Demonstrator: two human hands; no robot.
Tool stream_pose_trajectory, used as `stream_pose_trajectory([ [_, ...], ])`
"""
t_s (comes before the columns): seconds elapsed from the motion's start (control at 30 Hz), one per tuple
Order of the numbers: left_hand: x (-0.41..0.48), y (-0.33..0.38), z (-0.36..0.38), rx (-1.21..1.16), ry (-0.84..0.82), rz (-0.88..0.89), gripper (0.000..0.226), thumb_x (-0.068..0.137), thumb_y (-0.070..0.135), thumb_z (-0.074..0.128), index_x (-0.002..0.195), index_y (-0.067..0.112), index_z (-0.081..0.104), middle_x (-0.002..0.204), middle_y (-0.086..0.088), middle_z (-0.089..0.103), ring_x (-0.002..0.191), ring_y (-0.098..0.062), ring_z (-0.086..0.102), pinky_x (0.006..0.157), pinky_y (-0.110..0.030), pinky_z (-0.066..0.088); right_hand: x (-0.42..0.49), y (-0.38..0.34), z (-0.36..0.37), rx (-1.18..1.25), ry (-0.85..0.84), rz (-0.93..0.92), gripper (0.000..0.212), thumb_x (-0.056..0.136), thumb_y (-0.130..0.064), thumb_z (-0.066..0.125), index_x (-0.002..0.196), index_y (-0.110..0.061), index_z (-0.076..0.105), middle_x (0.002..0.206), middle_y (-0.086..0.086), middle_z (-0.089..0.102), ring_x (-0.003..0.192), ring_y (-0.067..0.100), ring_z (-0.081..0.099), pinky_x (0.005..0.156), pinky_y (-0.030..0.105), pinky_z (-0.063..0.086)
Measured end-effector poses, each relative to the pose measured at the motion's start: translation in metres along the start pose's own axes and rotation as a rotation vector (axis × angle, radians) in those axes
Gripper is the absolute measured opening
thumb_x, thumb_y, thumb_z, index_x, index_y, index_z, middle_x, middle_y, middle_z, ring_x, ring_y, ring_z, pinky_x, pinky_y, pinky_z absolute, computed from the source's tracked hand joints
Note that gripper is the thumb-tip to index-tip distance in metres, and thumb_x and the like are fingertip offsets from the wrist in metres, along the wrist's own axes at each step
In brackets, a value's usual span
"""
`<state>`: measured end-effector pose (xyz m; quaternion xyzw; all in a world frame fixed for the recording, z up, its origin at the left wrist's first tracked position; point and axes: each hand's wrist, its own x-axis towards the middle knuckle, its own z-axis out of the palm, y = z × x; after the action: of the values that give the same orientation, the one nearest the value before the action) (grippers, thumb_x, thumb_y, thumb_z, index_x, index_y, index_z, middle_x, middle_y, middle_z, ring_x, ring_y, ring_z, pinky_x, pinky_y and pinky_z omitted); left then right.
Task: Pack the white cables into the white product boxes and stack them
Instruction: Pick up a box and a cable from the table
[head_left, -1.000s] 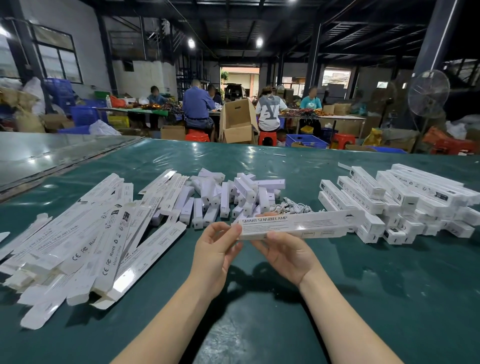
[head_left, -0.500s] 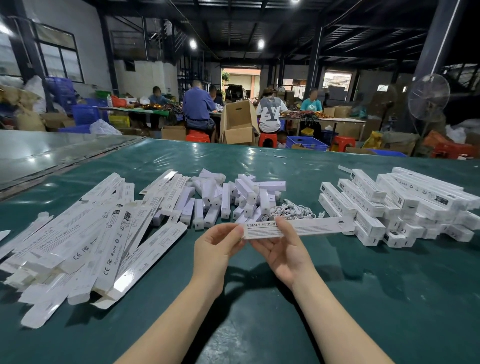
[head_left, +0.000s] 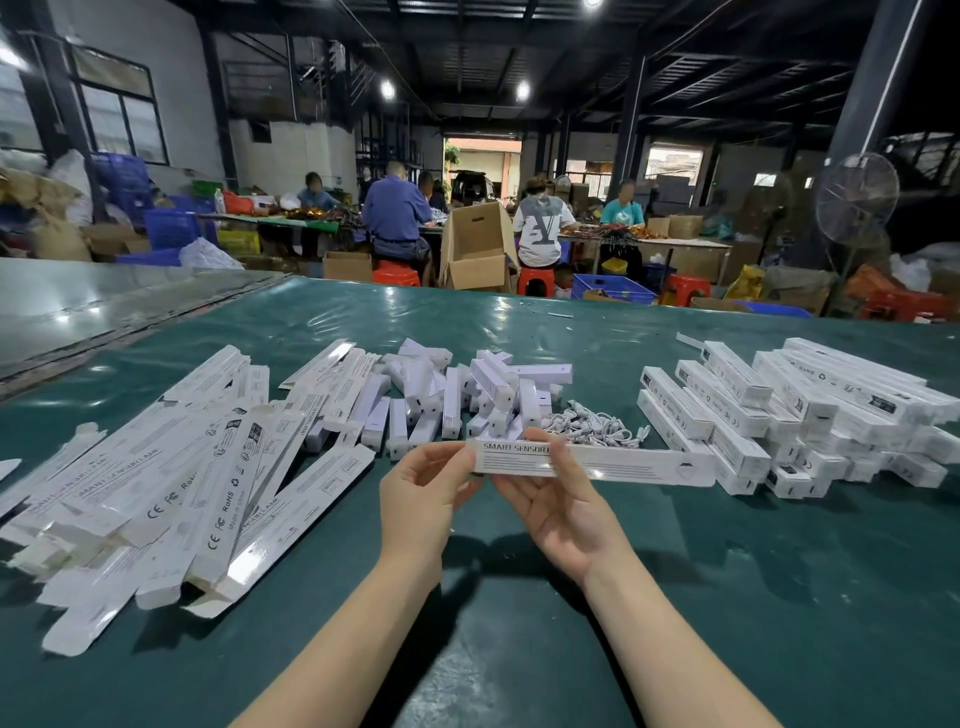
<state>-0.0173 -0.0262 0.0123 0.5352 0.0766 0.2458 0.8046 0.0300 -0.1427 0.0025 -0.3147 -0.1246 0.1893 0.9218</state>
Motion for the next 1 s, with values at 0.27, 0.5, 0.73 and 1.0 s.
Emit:
stream_pose_trajectory([
  [0.27, -0.029, 0.008, 0.029, 0.132, -0.272, -0.036, 0.029, 0.094, 0.016, 0.047, 0.115, 0.035, 0.052, 0.108, 0.028, 0.053, 0.106, 0.004, 0.05, 0.099, -0.031, 0.039, 0.0, -0.013, -0.006, 0.26, -0.002, -0.088, 0.062, 0.016, -0.012, 0.096, 0.073, -0.009, 0.074, 0.084, 0.016, 0.072, 0.075, 0.025, 0.072, 0.06, 0.035, 0.059],
  [0.5, -0.027, 0.007, 0.024, 0.049, -0.437, -0.215, 0.032, 0.085, 0.028, 0.051, 0.112, 0.044, 0.053, 0.123, 0.024, 0.05, 0.116, 0.001, 0.044, 0.097, -0.035, 0.032, -0.001, -0.016, -0.008, 0.255, -0.004, -0.08, 0.059, 0.015, -0.013, 0.097, 0.07, -0.01, 0.074, 0.085, 0.014, 0.073, 0.078, 0.026, 0.072, 0.064, 0.037, 0.059],
  [0.73, -0.023, -0.002, 0.019, 0.194, -0.499, -0.049, 0.068, 0.081, 0.026, 0.056, 0.137, 0.042, 0.02, 0.111, 0.038, 0.052, 0.099, 0.025, 0.046, 0.091, -0.011, 0.035, 0.003, -0.013, -0.009, 0.011, -0.051, -0.026, 0.056, 0.024, -0.027, 0.097, 0.074, -0.014, 0.075, 0.09, 0.013, 0.072, 0.08, 0.024, 0.071, 0.07, 0.035, 0.059],
  [1.0, -0.038, -0.012, 0.039, 0.454, -0.693, -0.012, 0.07, 0.074, 0.043, 0.052, 0.134, 0.046, 0.015, 0.142, 0.021, 0.025, 0.128, 0.017, 0.024, 0.101, -0.004, 0.022, 0.004, -0.024, -0.01, 0.077, 0.347, -0.161, 0.017, 0.085, -0.027, 0.056, 0.081, -0.01, 0.059, 0.066, 0.006, 0.069, 0.057, 0.017, 0.067, 0.054, 0.024, 0.055],
])
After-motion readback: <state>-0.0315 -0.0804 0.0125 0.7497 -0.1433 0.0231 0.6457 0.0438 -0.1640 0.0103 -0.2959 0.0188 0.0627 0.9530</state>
